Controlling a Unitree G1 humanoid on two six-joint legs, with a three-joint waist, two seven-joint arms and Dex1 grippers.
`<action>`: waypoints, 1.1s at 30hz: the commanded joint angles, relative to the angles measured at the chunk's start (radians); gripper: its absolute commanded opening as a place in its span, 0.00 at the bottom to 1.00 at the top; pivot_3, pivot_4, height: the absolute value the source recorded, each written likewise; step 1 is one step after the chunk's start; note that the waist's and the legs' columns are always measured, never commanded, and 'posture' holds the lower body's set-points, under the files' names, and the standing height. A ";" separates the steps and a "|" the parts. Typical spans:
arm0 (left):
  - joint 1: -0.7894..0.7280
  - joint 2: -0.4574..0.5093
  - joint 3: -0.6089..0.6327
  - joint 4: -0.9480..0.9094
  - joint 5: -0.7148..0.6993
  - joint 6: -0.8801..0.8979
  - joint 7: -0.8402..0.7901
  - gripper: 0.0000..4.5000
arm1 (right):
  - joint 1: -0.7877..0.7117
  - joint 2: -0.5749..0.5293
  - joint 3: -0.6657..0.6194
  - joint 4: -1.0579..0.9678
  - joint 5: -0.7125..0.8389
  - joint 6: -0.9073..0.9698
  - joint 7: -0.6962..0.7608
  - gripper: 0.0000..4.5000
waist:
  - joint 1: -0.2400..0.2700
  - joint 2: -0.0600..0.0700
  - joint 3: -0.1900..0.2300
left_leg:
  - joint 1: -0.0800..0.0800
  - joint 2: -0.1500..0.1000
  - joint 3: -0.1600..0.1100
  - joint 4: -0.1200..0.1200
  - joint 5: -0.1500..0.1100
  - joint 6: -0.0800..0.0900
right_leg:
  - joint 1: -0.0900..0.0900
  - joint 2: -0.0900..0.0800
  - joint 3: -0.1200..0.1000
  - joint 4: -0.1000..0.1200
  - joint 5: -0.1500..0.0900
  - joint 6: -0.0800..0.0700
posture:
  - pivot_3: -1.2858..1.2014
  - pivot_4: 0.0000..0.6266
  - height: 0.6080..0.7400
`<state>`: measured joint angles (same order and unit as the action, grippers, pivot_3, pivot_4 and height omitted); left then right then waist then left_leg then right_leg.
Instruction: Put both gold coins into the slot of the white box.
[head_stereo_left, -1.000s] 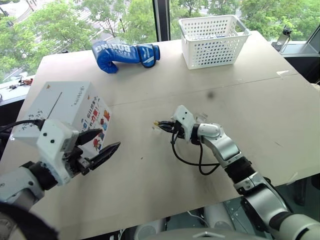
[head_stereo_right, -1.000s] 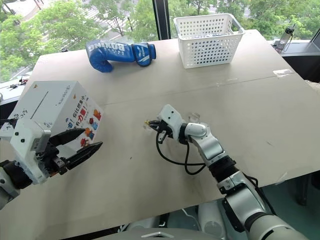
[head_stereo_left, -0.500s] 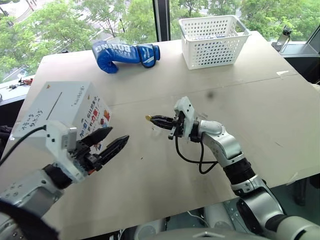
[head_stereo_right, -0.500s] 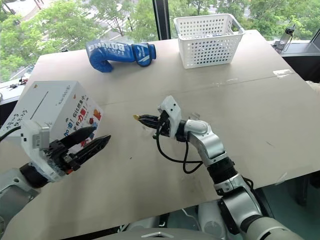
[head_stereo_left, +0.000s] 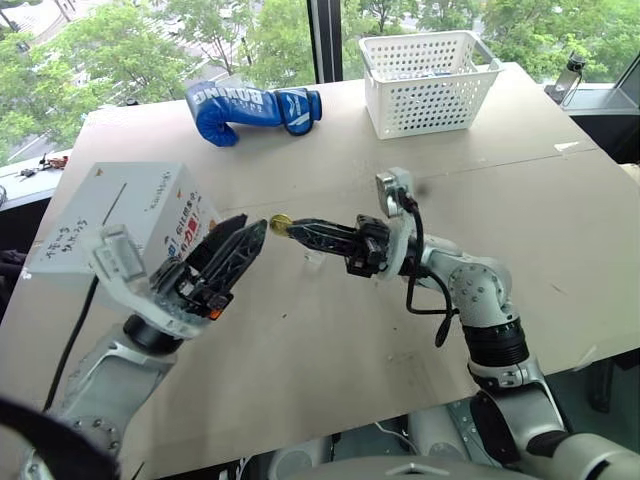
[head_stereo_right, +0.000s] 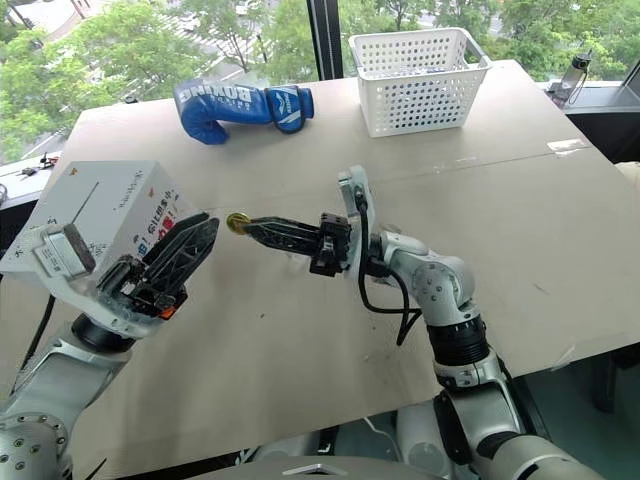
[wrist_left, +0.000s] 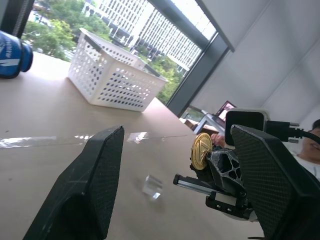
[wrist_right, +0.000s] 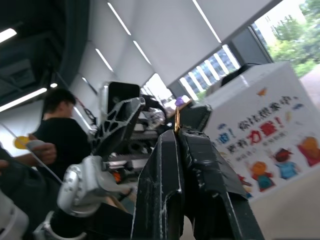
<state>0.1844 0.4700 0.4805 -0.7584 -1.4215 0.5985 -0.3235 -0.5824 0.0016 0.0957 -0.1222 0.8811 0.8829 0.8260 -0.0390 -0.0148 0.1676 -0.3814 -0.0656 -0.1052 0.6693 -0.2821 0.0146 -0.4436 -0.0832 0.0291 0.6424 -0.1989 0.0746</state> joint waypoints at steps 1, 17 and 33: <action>-0.028 0.004 -0.040 -0.060 -0.088 -0.045 -0.025 0.77 | -0.028 0.016 -0.025 -0.058 0.088 0.040 -0.024 0.01 | 0.000 0.000 0.000 | 0.000 0.000 0.000 0.000 0.000 0.000 | 0.000 0.000 0.000 0.000 0.000 0.000 | 0.52 0.24 0.85; -0.035 0.026 -0.117 -0.054 -0.112 -0.092 -0.043 0.02 | -0.028 0.006 -0.016 -0.089 0.162 0.076 -0.059 0.00 | -0.001 0.000 0.000 | 0.000 0.000 0.000 0.000 0.000 0.000 | 0.000 0.000 0.000 0.000 0.000 0.000 | 0.52 0.24 0.85; -0.246 0.165 0.052 0.043 0.015 -0.175 0.337 0.00 | -0.060 -0.181 0.047 -0.010 -0.110 -0.156 0.054 0.66 | 0.005 0.000 0.000 | 0.000 -0.001 0.000 0.001 0.000 0.000 | 0.000 0.000 0.000 0.000 0.000 0.000 | 0.52 0.24 0.85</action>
<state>-0.0350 0.5934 0.4849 -0.6963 -1.4138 0.4302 -0.0420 -0.6002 -0.1718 0.1284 -0.1295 0.8375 0.8208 0.8344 -0.0342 -0.0150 0.1676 -0.3819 -0.0665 -0.1048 0.6703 -0.2821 0.0147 -0.4435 -0.0834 0.0288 0.6422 -0.1988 0.0749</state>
